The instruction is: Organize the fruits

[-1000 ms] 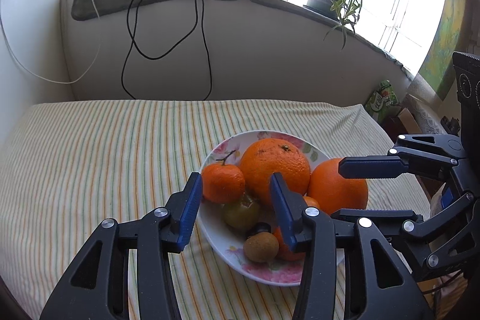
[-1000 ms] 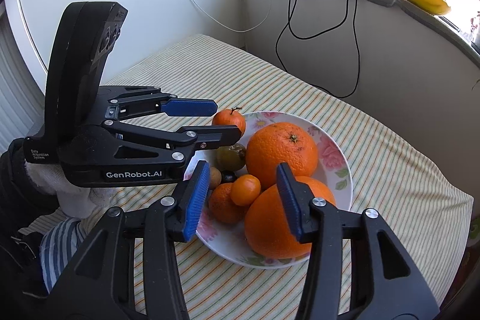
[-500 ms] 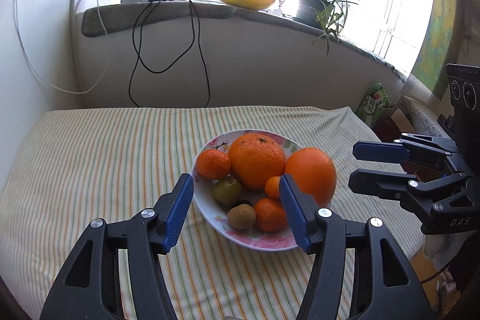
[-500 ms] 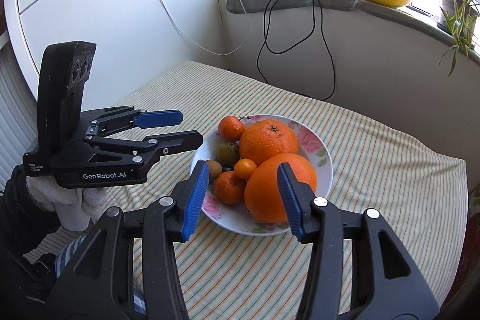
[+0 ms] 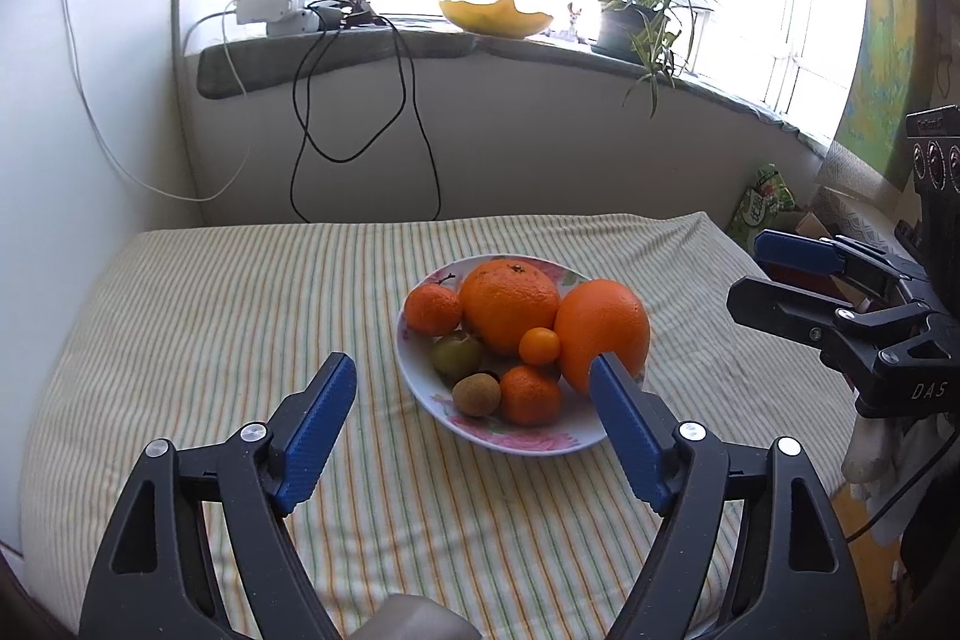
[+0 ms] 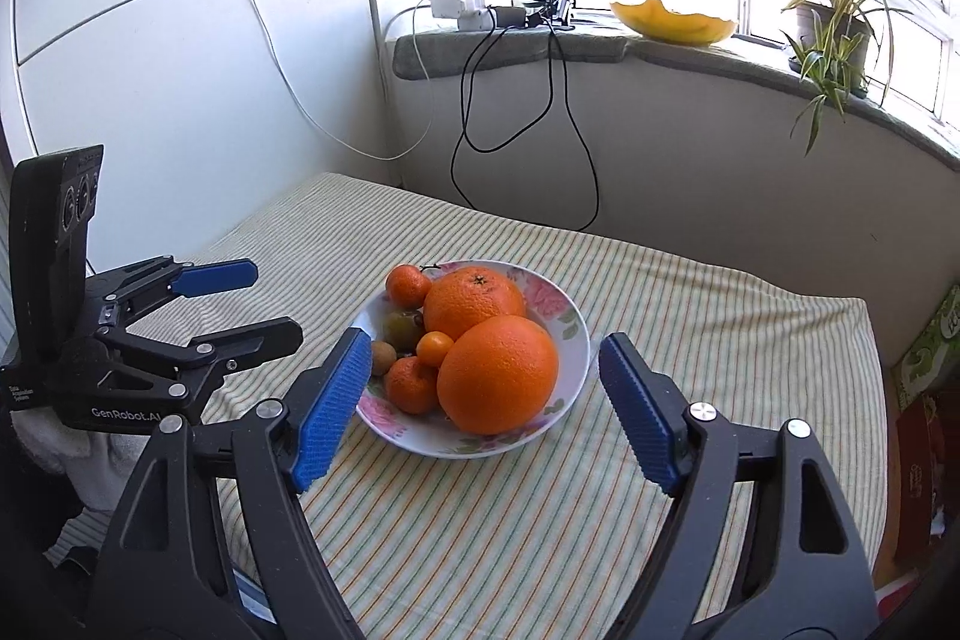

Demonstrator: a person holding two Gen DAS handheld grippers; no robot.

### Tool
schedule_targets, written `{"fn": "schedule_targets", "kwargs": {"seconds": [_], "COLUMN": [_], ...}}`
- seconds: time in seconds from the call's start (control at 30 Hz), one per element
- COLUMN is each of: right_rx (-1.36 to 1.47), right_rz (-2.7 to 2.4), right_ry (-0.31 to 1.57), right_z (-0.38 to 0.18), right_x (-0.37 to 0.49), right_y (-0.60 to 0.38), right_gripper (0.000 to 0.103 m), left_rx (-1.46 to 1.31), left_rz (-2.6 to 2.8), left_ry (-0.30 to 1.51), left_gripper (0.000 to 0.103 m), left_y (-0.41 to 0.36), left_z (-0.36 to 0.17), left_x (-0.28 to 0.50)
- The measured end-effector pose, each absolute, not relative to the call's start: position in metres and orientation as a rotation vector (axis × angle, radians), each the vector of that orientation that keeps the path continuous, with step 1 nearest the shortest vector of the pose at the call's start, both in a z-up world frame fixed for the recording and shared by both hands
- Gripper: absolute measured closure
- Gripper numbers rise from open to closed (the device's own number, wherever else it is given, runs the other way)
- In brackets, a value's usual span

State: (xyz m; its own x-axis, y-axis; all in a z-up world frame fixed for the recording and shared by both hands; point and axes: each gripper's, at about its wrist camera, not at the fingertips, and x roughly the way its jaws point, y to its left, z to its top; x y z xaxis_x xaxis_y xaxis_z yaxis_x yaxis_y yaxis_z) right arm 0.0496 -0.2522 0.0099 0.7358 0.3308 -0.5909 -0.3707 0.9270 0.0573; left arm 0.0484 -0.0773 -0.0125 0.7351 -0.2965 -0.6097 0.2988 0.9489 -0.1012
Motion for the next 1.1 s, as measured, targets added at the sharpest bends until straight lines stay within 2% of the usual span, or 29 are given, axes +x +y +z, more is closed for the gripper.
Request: {"fn": "schedule_targets", "kwargs": {"seconds": [1.1], "right_rx": [0.035], "right_rz": [0.305], "right_ry": [0.666], "right_z": [-0.006], "right_x": [0.051], "right_y": [-0.274], "right_gripper": [0.012], "left_rx": [-0.014], "left_rz": [-0.335], "left_ry": [0.651], "left_gripper": [0.022], "left_y": [-0.071], "left_z": [-0.009], "left_x": [0.039]}}
